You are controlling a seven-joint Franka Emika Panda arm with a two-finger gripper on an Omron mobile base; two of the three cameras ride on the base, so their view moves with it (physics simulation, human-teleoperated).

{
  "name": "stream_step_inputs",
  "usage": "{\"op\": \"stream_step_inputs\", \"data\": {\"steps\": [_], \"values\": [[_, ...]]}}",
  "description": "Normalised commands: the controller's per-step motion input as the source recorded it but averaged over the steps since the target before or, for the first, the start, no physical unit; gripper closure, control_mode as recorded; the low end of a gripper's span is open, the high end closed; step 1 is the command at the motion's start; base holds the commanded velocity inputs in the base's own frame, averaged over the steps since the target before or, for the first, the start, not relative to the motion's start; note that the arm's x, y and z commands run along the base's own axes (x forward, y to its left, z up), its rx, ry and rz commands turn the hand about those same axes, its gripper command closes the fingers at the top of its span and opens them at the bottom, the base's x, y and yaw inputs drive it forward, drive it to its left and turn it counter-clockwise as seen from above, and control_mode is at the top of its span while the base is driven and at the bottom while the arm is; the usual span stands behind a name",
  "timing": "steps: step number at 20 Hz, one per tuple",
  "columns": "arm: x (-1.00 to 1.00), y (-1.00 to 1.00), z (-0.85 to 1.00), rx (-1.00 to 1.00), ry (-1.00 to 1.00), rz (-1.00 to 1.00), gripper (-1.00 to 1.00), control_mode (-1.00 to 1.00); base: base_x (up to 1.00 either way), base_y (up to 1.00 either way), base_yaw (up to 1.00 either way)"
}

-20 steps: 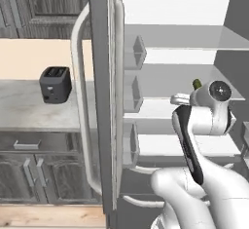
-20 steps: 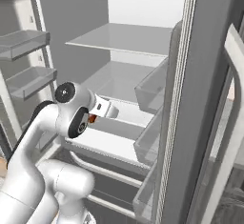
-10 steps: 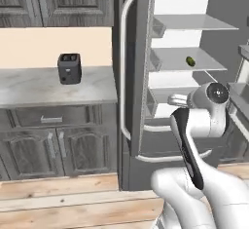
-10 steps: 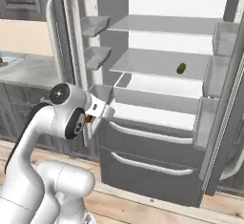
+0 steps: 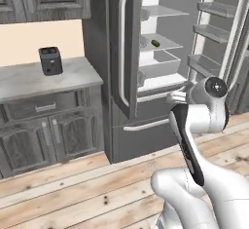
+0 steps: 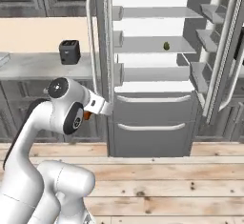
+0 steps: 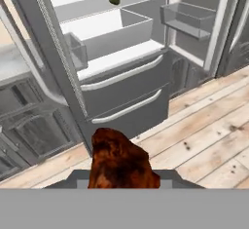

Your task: Place one cucumber and one chicken drumstick in each tupperware on the nearby counter, to pack two identical lunches.

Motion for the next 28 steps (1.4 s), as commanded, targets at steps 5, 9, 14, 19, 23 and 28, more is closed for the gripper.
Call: {"op": "stream_step_inputs", "data": {"steps": [5, 9, 14, 19, 23, 28], "values": [[0.00, 0.00, 0.00, 0.00, 0.00, 0.00, 1.00, 1.00, -0.91, 1.00, 0.13], [0.00, 0.00, 0.00, 0.00, 0.00, 0.00, 1.00, 1.00, -0.44, 1.00, 0.60], [0.00, 0.00, 0.00, 0.00, 0.00, 0.00, 1.00, 1.00, 0.24, 1.00, 0.47], [0.00, 0.00, 0.00, 0.00, 0.00, 0.00, 1.00, 1.00, 0.93, 1.00, 0.31], [0.00, 0.00, 0.00, 0.00, 0.00, 0.00, 1.00, 1.00, 1.00, 1.00, 0.18], [0.00, 0.00, 0.00, 0.00, 0.00, 0.00, 1.00, 1.00, 1.00, 1.00, 0.11]]}}
